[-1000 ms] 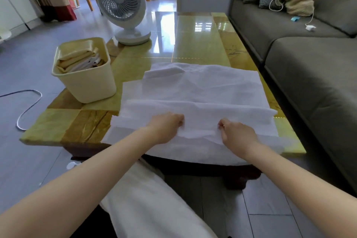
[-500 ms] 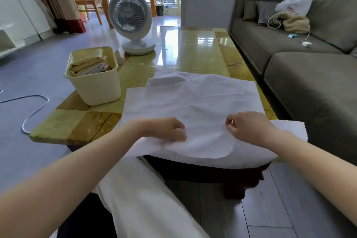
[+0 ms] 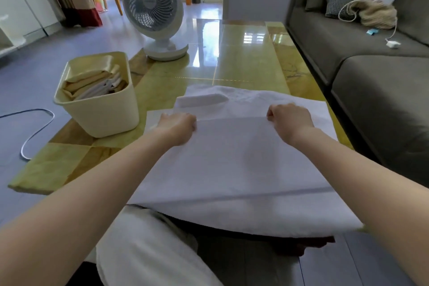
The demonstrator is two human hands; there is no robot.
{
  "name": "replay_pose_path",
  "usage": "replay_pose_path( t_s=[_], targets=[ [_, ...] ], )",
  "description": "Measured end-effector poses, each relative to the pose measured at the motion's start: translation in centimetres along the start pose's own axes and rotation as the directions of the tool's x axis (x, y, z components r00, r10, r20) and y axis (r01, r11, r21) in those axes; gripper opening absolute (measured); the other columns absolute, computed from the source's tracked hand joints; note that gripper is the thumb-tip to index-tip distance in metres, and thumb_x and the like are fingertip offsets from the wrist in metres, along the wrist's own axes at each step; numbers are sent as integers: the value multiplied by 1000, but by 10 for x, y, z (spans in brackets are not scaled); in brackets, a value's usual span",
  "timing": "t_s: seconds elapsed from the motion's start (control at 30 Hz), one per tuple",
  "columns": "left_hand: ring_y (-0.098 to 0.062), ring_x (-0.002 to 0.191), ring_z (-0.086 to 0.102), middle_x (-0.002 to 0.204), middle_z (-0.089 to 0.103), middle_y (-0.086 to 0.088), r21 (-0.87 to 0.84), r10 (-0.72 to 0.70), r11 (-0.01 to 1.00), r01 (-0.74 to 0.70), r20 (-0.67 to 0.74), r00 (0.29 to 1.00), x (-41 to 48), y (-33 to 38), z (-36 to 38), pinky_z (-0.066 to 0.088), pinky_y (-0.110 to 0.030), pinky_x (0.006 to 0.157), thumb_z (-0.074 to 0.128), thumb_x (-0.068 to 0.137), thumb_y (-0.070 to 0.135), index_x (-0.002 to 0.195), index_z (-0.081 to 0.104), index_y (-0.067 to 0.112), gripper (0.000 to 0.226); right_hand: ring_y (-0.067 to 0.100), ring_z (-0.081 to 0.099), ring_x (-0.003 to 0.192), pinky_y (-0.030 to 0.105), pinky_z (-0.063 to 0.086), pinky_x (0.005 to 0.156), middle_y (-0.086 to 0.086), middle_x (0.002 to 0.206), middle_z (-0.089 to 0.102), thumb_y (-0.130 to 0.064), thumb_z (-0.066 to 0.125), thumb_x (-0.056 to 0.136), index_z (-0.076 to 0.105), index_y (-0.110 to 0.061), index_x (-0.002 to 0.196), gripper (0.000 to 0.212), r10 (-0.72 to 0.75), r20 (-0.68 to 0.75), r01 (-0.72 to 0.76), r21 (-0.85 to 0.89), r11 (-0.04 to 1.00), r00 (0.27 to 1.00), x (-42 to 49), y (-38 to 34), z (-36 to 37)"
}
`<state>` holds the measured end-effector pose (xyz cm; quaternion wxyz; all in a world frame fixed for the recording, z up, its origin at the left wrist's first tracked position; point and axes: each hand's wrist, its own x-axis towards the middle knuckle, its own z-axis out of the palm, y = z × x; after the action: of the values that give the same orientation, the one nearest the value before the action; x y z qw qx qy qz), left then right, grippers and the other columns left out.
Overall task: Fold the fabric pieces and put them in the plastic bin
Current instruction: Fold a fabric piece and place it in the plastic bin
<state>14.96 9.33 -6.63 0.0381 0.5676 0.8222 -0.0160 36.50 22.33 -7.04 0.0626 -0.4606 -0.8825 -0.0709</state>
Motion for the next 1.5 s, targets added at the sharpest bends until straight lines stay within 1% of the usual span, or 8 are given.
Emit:
replay_pose_path(
  t_s=[0.33, 0.77, 0.93, 1.1, 1.17, 1.3, 1.43, 1.5],
  targets=[
    [-31, 118, 46, 125, 55, -14, 55, -154, 987, 153, 16, 988, 76, -26, 16, 32, -37, 95, 35, 99, 16, 122, 52, 13, 28, 30, 50, 108, 37, 37, 88, 12, 109, 62, -16, 45, 95, 59, -12, 107, 19, -6, 40, 8, -39, 999, 999, 86, -15, 44],
    [-29, 118, 44, 119, 57, -8, 81, -112, 990, 117, -64, 992, 125, -50, 41, 32, -39, 98, 44, 97, 21, 112, 64, 17, 26, 31, 52, 107, 37, 39, 88, 11, 109, 62, -18, 42, 96, 60, -8, 106, 23, -20, 66, 24, -53, 998, 998, 127, -26, 63],
    [-29, 113, 45, 113, 57, -9, 130, -114, 983, 126, -99, 989, 131, -50, 41, 35, -35, 91, 50, 94, 24, 108, 67, 16, 23, 31, 50, 111, 38, 39, 90, 11, 113, 60, -18, 43, 96, 60, -8, 109, 24, -9, 72, 13, -45, 999, 997, 129, -29, 65],
    [-36, 102, 57, 111, 58, -15, -147, -205, 971, 189, -107, 973, 125, -38, 39, 42, -37, 78, 45, 92, 8, 113, 53, 5, 22, 31, 41, 123, 39, 36, 98, 12, 136, 44, -8, 44, 92, 39, -10, 137, 45, -3, 75, -6, 118, 993, 997, 118, -42, 60],
    [-35, 101, 56, 110, 58, -15, -219, -173, 966, 140, -139, 975, 111, -23, 37, 39, -38, 83, 43, 93, 11, 116, 44, 5, 24, 30, 41, 123, 38, 35, 98, 9, 139, 41, -10, 45, 92, 35, -12, 140, 49, -78, 32, 70, 199, 977, 996, 99, -55, 54],
    [-28, 103, 53, 110, 57, -7, -241, -28, 970, -9, -149, 988, 63, 15, 40, 35, -36, 85, 43, 93, 20, 109, 47, 11, 19, 29, 49, 114, 36, 40, 91, 9, 130, 48, -12, 51, 91, 47, -10, 131, 40, -197, -22, 191, 372, 908, 980, 39, -78, 46],
    [-29, 105, 54, 113, 58, -9, -336, 89, 937, -98, -41, 995, 18, 42, 54, 38, -37, 87, 39, 96, 22, 108, 49, 10, 19, 31, 56, 108, 34, 43, 88, 11, 122, 55, -9, 56, 87, 56, -6, 120, 33, -232, -6, 203, 501, 841, 973, -14, -83, 53],
    [-27, 108, 51, 115, 57, -8, -292, 128, 948, -129, -20, 992, 1, 48, 60, 37, -37, 88, 36, 98, 23, 109, 49, 11, 21, 28, 55, 110, 31, 41, 90, 9, 123, 55, -14, 53, 89, 56, -6, 119, 32, -241, 23, 197, 502, 842, 970, -33, -78, 57]
  ],
)
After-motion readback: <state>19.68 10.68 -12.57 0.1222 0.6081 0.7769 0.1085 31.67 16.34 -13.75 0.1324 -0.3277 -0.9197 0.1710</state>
